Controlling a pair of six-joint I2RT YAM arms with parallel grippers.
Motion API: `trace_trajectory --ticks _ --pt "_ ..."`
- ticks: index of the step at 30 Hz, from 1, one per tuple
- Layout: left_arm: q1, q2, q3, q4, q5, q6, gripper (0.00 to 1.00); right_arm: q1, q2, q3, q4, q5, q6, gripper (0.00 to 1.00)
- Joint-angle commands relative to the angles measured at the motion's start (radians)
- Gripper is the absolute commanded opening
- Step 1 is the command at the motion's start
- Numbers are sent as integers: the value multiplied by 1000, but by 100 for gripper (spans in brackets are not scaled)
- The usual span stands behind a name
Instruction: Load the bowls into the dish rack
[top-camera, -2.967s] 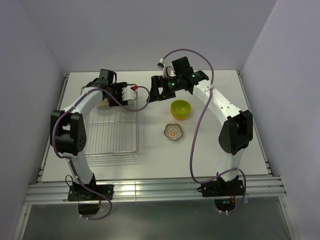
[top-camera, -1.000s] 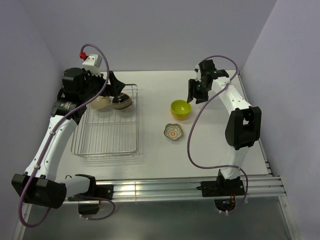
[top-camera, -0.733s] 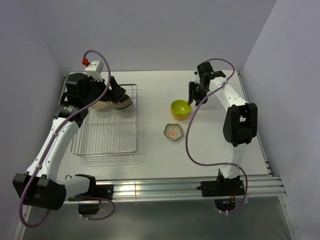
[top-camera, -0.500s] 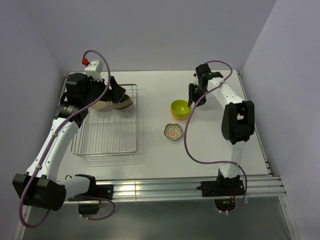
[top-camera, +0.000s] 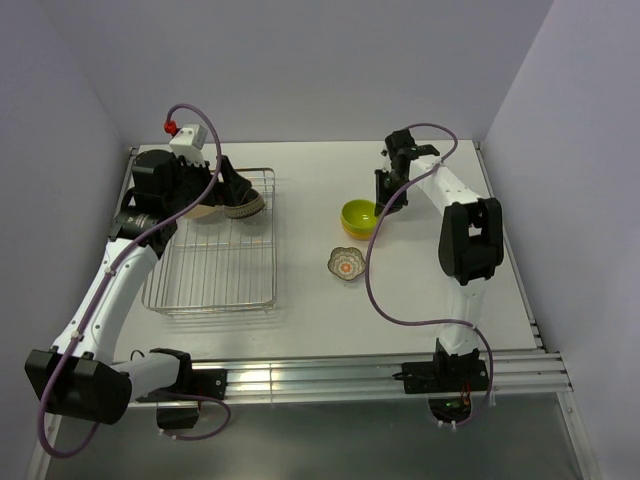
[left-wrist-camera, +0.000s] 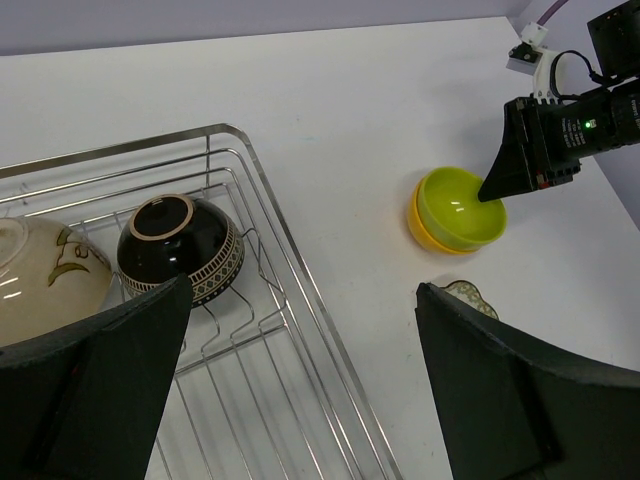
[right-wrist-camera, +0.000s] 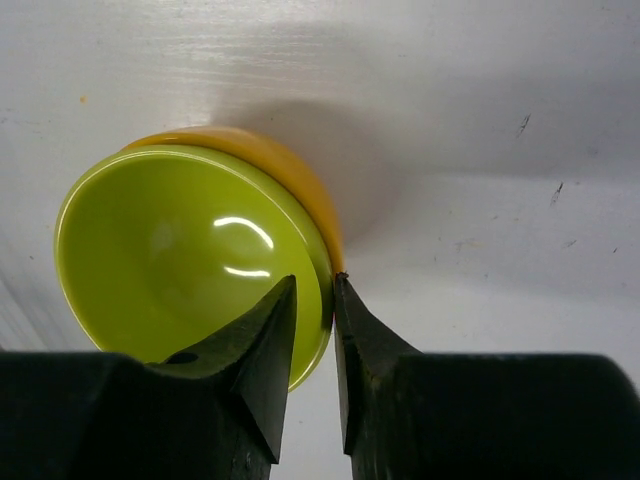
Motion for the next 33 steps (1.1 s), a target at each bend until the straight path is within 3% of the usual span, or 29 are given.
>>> trace_trajectory --ticks 1,7,12,15,21,26,33 --pt "0 -24 7 36 10 -12 100 5 -16 39 16 -6 3 28" --pt "0 -18 20 28 11 -15 100 4 -31 41 8 -23 6 14" --pt "0 -16 34 16 1 -17 100 2 -33 45 1 -41 2 10" --pt "0 -15 46 7 -2 -14 100 -2 -36 51 -3 -62 0 0" --pt "0 -13 63 -4 24 -14 99 -14 -57 79 -9 -111 -9 0" --pt "0 -2 87 -13 73 -9 100 -36 -93 76 16 -255 -17 0" --pt "0 8 132 -45 234 -104 99 -48 -226 21 173 -443 11 0"
